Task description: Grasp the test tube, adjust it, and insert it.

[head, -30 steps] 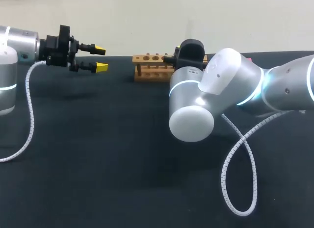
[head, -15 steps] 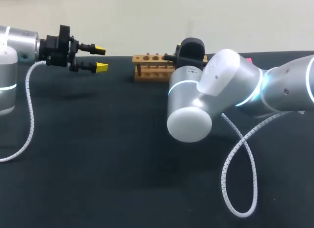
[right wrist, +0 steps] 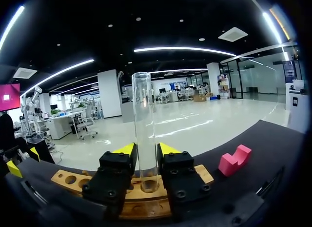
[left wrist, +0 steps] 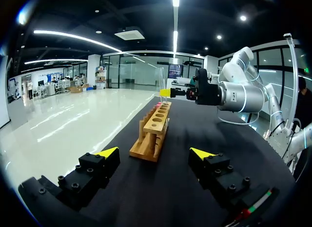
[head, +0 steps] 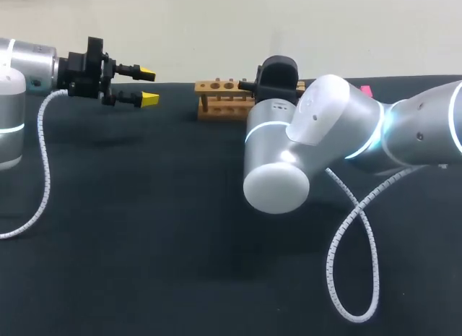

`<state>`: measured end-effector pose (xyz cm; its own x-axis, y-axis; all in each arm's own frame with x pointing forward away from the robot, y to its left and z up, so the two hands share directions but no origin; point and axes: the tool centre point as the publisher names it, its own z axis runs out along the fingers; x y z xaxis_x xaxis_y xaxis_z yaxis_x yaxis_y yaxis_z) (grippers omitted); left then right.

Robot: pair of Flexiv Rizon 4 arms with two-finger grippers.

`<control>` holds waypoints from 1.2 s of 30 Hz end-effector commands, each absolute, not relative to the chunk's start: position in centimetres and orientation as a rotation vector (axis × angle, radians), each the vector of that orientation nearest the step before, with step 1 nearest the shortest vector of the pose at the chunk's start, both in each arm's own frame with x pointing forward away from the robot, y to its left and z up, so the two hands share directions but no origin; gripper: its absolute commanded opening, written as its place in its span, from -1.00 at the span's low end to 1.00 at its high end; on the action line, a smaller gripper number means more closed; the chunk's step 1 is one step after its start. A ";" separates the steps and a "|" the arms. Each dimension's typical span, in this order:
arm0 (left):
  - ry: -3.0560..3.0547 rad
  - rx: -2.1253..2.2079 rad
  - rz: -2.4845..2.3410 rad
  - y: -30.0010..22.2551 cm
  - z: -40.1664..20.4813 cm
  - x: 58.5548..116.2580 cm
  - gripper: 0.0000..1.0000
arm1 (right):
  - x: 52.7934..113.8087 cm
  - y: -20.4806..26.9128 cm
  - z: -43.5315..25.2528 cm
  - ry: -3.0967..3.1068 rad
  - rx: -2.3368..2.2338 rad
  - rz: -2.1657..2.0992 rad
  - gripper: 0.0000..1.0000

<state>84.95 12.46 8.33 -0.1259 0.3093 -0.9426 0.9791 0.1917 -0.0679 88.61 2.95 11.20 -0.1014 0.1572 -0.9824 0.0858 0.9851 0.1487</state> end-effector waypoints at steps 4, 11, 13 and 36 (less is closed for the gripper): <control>1.595 1.257 -0.976 12.5 8.2 85.2 1.00 | 88.5 2.8 11.4 1.666 0.173 0.060 -0.47; 1.595 1.257 -0.976 12.5 8.2 85.2 1.00 | 88.4 2.7 11.5 1.660 0.180 0.050 -1.00; 1.595 1.257 -0.976 12.5 8.2 85.2 1.00 | 88.4 2.8 11.6 1.658 0.178 0.049 -1.00; 1.595 1.257 -0.976 12.5 8.2 85.2 1.00 | 88.2 2.8 11.8 1.595 0.159 -0.019 -0.59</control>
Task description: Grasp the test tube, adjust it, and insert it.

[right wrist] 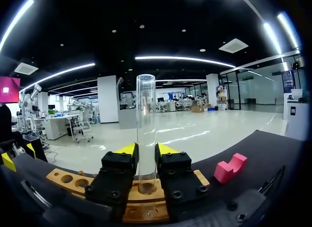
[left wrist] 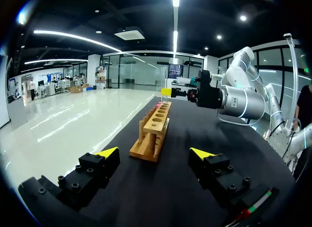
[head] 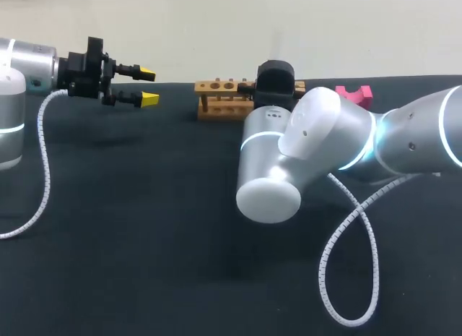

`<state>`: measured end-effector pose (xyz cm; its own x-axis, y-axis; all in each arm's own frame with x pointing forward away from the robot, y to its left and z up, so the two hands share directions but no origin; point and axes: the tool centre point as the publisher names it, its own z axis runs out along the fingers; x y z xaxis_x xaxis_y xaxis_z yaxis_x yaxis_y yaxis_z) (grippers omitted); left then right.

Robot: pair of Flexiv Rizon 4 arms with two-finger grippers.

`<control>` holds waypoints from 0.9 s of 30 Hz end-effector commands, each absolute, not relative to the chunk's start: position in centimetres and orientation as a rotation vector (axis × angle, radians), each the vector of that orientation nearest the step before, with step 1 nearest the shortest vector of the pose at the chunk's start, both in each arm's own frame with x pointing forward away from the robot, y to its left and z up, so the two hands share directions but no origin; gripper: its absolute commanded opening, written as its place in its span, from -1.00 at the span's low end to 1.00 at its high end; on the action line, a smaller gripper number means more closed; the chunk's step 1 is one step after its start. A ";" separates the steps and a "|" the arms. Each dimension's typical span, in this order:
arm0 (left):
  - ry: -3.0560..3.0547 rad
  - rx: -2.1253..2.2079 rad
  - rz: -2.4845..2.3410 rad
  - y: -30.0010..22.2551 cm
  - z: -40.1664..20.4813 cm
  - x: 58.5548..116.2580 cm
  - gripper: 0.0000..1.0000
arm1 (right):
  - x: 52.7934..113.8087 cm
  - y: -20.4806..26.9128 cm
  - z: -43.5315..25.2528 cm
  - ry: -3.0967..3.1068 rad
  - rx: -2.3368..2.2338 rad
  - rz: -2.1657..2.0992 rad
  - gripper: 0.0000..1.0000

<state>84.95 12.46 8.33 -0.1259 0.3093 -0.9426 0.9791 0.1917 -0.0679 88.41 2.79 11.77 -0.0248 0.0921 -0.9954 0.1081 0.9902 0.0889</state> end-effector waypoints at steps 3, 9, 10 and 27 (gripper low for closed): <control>1.595 1.257 -0.976 12.5 8.2 85.2 1.00 | 88.2 2.8 12.0 1.588 0.157 -0.019 -0.59; 1.595 1.257 -0.976 12.5 8.2 85.2 1.00 | 88.1 2.7 12.3 1.581 0.155 -0.022 -0.55; 1.595 1.257 -0.976 12.5 8.2 85.2 1.00 | 88.0 2.7 12.3 1.581 0.154 -0.020 -0.62; 1.595 1.257 -0.976 12.5 8.2 85.2 1.00 | 87.4 3.0 12.4 1.590 0.143 -0.018 -0.19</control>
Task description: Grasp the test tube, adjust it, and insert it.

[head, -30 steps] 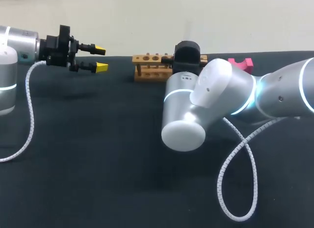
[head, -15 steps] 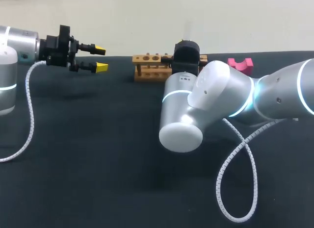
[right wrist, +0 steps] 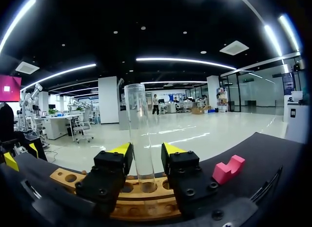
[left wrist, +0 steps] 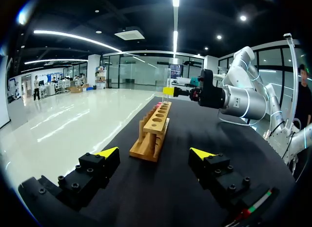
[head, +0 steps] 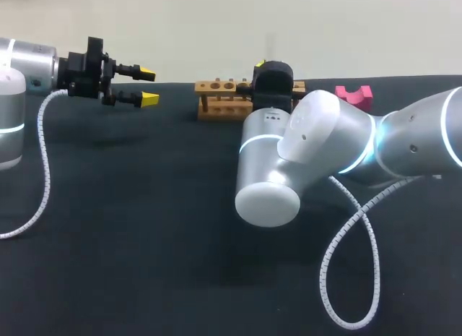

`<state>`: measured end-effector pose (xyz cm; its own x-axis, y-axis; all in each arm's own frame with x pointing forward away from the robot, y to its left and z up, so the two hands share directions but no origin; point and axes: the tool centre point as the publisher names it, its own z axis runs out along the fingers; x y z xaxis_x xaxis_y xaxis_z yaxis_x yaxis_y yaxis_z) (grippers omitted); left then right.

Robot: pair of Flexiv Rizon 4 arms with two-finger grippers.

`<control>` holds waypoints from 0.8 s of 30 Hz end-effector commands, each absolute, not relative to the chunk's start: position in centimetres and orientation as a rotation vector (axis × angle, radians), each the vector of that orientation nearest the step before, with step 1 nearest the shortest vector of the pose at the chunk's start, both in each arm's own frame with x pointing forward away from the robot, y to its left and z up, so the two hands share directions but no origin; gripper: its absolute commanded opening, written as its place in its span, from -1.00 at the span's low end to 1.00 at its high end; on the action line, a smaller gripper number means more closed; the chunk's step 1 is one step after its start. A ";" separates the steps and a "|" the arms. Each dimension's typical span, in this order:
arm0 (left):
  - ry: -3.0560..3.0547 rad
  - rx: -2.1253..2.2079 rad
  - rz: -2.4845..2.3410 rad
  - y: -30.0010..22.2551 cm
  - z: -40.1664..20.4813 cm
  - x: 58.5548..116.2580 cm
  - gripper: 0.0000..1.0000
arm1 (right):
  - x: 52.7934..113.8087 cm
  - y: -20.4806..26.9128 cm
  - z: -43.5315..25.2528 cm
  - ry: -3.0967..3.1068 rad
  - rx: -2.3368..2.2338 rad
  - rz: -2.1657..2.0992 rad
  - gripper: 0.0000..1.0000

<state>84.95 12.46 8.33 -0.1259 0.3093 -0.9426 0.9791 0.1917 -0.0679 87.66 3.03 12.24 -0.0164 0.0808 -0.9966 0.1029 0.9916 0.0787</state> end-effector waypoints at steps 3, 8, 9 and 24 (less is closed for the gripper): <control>1.595 1.257 -0.976 12.5 8.2 85.2 1.00 | 87.3 3.0 12.5 1.592 0.144 -0.018 -0.06; 1.595 1.257 -0.976 12.5 8.2 85.2 1.00 | 86.7 3.2 12.9 1.597 0.139 0.019 1.00; 1.595 1.257 -0.976 12.5 8.2 85.2 1.00 | 86.5 3.3 13.0 1.600 0.135 0.031 1.00; 1.595 1.257 -0.976 12.5 8.2 85.2 1.00 | 82.9 3.5 14.8 1.667 0.046 0.255 1.00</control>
<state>84.95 12.46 8.33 -0.1259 0.3093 -0.9426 0.9791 0.1917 -0.0679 83.55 4.44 13.84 -0.0926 0.1812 -0.9791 -0.0704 0.9796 0.1880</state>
